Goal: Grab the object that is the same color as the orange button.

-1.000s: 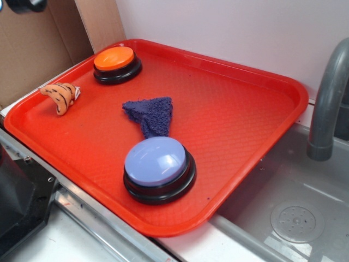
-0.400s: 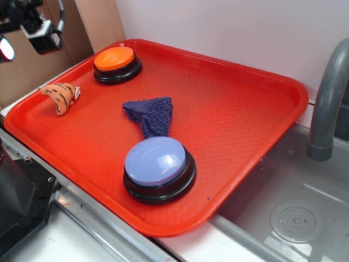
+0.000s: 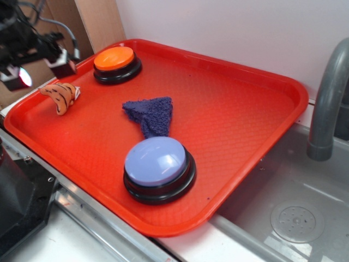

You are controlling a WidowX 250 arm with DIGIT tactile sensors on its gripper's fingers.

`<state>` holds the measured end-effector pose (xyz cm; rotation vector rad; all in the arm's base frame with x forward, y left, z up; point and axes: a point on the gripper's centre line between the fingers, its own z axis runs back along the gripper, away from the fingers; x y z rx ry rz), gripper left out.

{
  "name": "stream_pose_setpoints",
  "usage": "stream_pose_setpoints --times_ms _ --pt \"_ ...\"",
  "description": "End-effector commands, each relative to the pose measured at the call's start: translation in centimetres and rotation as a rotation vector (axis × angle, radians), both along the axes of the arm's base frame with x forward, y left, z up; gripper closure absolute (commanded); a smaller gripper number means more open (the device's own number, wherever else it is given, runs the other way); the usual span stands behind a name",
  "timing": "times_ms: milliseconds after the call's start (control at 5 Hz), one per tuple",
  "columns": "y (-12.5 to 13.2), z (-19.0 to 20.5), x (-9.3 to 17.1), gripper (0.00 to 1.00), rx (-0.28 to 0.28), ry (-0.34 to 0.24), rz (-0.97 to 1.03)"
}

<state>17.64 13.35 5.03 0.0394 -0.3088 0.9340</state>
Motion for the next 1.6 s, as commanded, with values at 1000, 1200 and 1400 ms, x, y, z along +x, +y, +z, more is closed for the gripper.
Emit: stream_pose_setpoints --times_ms 1000,1200,1400 --pt "-1.6 4.8 2.5 1.0 0.066 0.035 -0.136" --pt "-4.7 8.2 3.2 1.0 -0.041 0.068 -0.264" --pt "-8.5 11.7 4.6 1.0 -0.081 0.094 -0.378"
